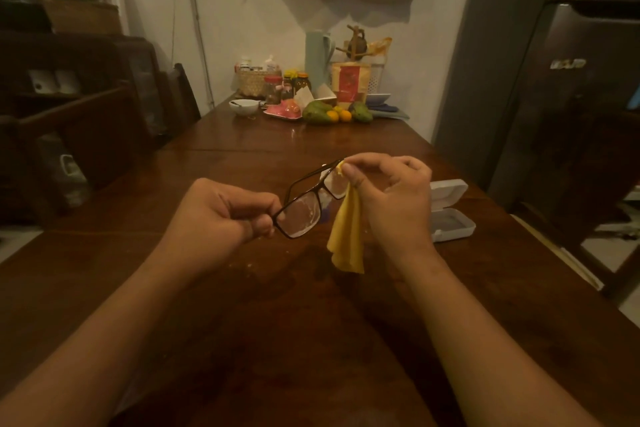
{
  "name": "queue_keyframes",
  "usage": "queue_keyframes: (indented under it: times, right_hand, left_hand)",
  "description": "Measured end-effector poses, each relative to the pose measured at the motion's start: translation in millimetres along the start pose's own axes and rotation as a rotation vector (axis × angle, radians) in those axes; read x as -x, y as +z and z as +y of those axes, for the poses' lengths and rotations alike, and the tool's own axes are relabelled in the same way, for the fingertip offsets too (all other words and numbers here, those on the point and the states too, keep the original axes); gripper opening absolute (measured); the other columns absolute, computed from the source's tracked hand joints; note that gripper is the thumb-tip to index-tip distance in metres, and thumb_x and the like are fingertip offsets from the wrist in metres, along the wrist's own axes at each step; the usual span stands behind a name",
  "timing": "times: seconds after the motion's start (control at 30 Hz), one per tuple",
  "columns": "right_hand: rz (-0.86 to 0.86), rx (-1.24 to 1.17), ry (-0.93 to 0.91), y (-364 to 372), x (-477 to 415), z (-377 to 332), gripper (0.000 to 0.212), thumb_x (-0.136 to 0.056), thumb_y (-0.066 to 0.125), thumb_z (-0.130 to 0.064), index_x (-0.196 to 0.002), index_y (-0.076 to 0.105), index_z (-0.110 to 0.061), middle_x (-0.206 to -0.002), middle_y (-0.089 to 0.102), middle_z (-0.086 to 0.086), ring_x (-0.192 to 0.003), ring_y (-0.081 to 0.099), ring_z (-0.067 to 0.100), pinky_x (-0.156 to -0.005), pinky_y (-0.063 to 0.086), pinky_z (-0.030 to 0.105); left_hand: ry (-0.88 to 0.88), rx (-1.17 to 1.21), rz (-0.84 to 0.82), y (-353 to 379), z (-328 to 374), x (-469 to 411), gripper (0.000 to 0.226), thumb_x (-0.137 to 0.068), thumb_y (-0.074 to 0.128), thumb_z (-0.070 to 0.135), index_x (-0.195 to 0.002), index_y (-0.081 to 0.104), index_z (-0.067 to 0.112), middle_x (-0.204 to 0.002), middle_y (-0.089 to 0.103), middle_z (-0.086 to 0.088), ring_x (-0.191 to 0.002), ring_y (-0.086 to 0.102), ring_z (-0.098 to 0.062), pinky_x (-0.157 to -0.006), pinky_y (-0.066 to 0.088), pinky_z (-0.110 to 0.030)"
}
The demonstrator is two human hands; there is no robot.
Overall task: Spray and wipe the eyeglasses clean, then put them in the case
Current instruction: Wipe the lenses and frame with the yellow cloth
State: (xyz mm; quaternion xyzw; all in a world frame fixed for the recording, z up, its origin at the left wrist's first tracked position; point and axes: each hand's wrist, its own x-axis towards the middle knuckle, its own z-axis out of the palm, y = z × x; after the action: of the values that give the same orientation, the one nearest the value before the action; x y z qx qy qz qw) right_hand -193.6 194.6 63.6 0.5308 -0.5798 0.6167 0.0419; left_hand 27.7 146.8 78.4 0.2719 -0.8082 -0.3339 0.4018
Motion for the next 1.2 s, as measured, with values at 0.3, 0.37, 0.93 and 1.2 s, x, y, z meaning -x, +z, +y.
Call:
queue_keyframes:
  times: [0.3, 0.37, 0.93, 1.2]
  right_hand:
    - [-0.165, 0.025, -0.161, 6.1, 5.3, -7.2, 0.027, -0.079, 0.076, -0.038, -0.083, 0.059, -0.059, -0.096, 0.053, -0.051, -0.103, 0.03, 0.002, -0.083, 0.03, 0.005]
    - [-0.166, 0.003, -0.159, 5.7, 4.9, -4.7, 0.027, -0.076, 0.076, -0.038, -0.084, 0.06, -0.058, -0.1, 0.048, -0.056, -0.103, 0.032, 0.005, -0.086, 0.035, 0.015]
    - [-0.102, -0.006, -0.004, 3.8, 2.2, 11.3, 0.029, -0.08, 0.079, -0.03, -0.08, 0.064, -0.054, -0.098, 0.054, -0.032, -0.107, 0.03, -0.018, -0.076, 0.037, 0.006]
    - [-0.248, 0.0, -0.087, 7.6, 6.5, 6.5, 0.036, -0.082, 0.078, -0.024, -0.08, 0.063, -0.056, -0.104, 0.043, -0.052, -0.105, 0.036, 0.004, -0.079, 0.039, 0.019]
  left_hand:
    - [0.024, -0.042, 0.012, -1.1, -7.1, -1.9, 0.057, -0.075, 0.062, -0.023, -0.071, 0.075, 0.032, -0.055, 0.064, 0.012, -0.058, 0.057, 0.006, -0.058, 0.043, -0.01]
    - [0.023, -0.043, 0.008, -3.5, -9.4, -2.3, 0.053, -0.076, 0.062, -0.021, -0.073, 0.075, 0.03, -0.055, 0.064, 0.011, -0.057, 0.056, 0.006, -0.058, 0.043, -0.012]
    - [0.002, -0.004, -0.006, -4.1, -14.0, -3.7, 0.052, -0.075, 0.061, -0.021, -0.067, 0.075, 0.028, -0.054, 0.061, 0.011, -0.058, 0.053, 0.002, -0.059, 0.041, -0.016]
    - [-0.077, -0.063, 0.025, -3.6, -19.1, -6.2, 0.053, -0.08, 0.062, -0.017, -0.068, 0.076, 0.033, -0.056, 0.065, 0.008, -0.06, 0.055, 0.002, -0.058, 0.042, -0.018]
